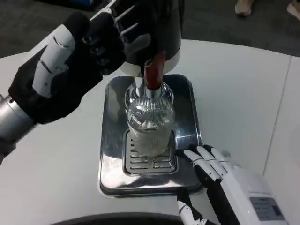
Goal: Grasp the cup under the faucet to collect the drink, then remove the cup.
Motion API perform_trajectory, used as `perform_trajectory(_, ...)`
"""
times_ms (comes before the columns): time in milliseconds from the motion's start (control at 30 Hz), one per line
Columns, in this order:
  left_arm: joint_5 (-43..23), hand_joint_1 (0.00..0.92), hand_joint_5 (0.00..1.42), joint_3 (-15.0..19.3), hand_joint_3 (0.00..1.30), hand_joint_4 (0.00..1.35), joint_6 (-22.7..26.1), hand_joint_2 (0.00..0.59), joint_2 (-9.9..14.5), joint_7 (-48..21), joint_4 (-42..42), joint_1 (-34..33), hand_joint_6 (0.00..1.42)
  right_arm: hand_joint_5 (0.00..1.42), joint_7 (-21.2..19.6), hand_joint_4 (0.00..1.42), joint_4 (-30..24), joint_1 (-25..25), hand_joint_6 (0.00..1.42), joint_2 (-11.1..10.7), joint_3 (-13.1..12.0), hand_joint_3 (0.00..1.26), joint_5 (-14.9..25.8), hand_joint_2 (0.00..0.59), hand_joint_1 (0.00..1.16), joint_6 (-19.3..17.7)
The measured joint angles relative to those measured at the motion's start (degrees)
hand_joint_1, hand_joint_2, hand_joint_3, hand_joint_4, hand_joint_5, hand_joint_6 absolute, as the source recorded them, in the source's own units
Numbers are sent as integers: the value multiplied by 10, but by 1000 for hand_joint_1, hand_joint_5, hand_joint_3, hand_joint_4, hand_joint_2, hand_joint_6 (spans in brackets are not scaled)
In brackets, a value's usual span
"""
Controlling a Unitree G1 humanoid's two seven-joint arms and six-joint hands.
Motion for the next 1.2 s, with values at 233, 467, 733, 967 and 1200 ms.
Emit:
perform_trajectory(233, 35, 0, 49, -14, 0, 0, -1, 218, -29, -11, 41, -37, 21, 91, 0, 115, -4, 6, 110, 0, -4, 199, 3, 563, 365, 0)
perform_trajectory(467, 82, 0, 64, -38, 0, 0, -21, 212, -56, -44, 87, -73, 34, 95, 0, 118, -8, 7, 120, 0, -12, 199, 15, 563, 365, 0)
perform_trajectory(733, 119, 0, 78, -49, 0, 0, -60, 175, -59, -57, 86, -78, 47, 109, -10, 139, -11, 18, 152, -1, -21, 209, 25, 563, 365, 0)
perform_trajectory(967, 170, 0, 88, -66, 13, 0, -113, 168, -40, -63, 64, -78, 52, 118, -11, 139, -11, 19, 155, -1, -21, 209, 28, 563, 365, 0)
perform_trajectory(1200, 243, 0, 85, -88, 13, 0, -218, 167, -2, -68, 52, -78, 53, 120, -11, 129, -11, 14, 159, -1, -22, 182, 29, 554, 362, 0)
